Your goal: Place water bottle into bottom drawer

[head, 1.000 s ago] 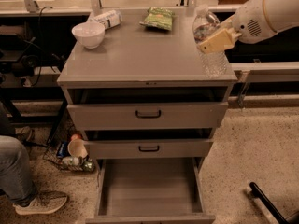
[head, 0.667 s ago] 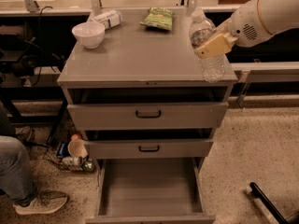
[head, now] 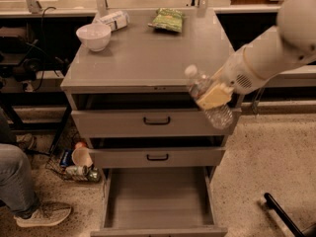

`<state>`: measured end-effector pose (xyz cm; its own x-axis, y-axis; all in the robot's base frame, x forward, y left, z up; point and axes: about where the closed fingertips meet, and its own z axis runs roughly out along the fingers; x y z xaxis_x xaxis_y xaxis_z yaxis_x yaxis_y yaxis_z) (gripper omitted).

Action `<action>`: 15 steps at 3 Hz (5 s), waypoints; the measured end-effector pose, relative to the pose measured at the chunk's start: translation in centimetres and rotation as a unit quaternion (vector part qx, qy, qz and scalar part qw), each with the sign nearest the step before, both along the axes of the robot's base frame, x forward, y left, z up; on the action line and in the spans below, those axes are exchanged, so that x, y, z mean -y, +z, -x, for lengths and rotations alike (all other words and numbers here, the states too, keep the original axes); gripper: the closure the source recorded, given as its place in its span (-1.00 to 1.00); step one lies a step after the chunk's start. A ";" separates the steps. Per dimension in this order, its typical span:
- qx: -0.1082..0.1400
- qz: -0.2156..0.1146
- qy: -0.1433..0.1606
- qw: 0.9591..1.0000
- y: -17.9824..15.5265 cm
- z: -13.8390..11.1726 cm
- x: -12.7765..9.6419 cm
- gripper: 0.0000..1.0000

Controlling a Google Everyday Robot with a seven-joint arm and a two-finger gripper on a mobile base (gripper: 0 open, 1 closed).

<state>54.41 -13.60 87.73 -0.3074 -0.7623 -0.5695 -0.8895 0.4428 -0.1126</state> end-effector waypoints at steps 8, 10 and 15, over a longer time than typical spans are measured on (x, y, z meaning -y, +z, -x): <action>-0.215 0.101 0.031 0.971 -37.9 5.2 -9.5 1.00; -0.151 0.097 -0.011 0.984 -44.4 4.0 -7.0 1.00; -0.099 0.018 0.012 0.995 -58.5 0.4 -9.4 1.00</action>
Offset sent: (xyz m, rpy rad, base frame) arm -0.0668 0.0625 -0.2253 -0.1421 0.3281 0.1449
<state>54.02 -4.21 29.24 -0.3933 -0.7889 -0.4722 -0.9057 0.4207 0.0516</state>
